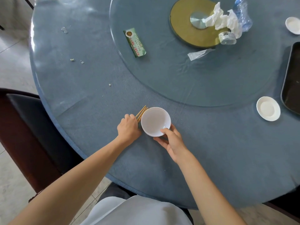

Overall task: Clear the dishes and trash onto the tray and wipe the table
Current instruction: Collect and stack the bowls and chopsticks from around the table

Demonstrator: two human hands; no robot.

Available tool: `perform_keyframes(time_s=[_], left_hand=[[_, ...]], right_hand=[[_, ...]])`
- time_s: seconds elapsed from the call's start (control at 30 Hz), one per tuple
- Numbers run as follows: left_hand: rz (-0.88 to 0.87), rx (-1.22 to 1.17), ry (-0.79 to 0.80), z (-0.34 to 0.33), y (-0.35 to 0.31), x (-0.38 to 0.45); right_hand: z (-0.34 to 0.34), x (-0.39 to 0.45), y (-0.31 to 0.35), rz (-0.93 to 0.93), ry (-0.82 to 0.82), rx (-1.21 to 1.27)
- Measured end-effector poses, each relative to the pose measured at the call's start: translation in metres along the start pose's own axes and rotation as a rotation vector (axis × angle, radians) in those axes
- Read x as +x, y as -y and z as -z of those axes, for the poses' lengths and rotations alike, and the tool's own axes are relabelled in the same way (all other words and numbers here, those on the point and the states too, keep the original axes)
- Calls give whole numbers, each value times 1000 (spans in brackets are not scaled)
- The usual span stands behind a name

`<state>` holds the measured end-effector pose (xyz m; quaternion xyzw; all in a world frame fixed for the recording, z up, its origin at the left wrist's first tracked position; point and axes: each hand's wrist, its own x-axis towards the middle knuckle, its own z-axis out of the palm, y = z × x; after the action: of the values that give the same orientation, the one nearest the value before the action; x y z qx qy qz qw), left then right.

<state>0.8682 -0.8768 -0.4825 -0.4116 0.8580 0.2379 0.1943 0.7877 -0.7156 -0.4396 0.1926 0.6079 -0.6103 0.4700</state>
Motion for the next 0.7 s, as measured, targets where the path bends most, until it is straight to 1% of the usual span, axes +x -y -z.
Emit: perform_keyframes(time_s=[0.2,0.3,0.37,0.5,0.6,0.7], left_hand=[[11,-46,41,10,13,-4],[-17,-114,95,14,20,-3],[-31,-247,148,15,26,-2],[-20,-648,226,21,28,-8],[15,-910,297,28,18,-18],[61,-1106,388,33,3,-30]], right_hand=[[8,-2,-10,-22,-48,56],[12,-7,-15,-28,-68,75],[15,-13,-17,-29,-81,90],[23,-26,-24,-24,-106,152],[29,-39,-28,-9,-135,208],[38,-52,-34,14,-189,277]])
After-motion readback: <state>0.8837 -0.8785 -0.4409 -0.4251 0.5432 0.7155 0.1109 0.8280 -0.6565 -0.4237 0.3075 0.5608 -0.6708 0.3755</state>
